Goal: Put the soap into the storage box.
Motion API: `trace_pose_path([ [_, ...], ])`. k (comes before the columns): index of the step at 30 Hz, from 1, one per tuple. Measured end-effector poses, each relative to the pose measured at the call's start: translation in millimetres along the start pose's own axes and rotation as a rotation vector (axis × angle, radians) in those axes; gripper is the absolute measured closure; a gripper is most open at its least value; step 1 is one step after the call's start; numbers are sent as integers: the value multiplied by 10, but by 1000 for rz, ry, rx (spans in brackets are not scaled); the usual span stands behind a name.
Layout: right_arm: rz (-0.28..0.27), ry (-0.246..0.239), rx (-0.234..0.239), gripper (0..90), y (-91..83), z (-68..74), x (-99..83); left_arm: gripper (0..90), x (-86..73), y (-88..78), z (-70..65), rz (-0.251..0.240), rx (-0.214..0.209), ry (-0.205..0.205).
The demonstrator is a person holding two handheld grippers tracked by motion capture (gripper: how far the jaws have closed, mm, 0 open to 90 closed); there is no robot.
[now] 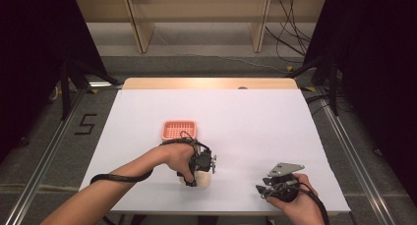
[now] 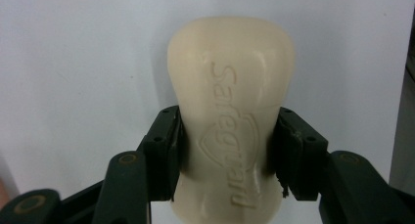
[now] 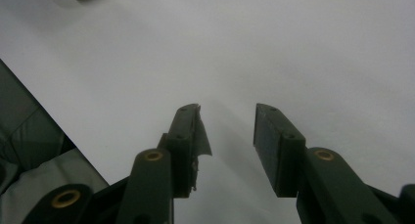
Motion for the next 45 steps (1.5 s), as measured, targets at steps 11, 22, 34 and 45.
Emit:
trace_pose_path([
  [11, 3, 1, 1, 621, 2, -2, -1, 486, 8, -43, 21, -19, 10, -5],
  [22, 7, 23, 1, 621, 3, 11, 3, 489, -4, -75, 36, -36, 6, -13],
  [34, 4, 3, -1, 621, 7, -5, -2, 491, 3, -83, 32, -44, 12, -7],
  [45, -12, 1, -9, 621, 10, -9, 2, 491, -22, -151, 70, -75, 22, -25],
])
Point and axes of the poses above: each handheld gripper's, and its own axes: y roughly forward along the jaws, x roughly out of its top, z roughly to its left, the point moved 5 cm from there along y, roughly forward along the jaws, and after that the axes turned 4 degrees about -z, right-handed, at the moved point
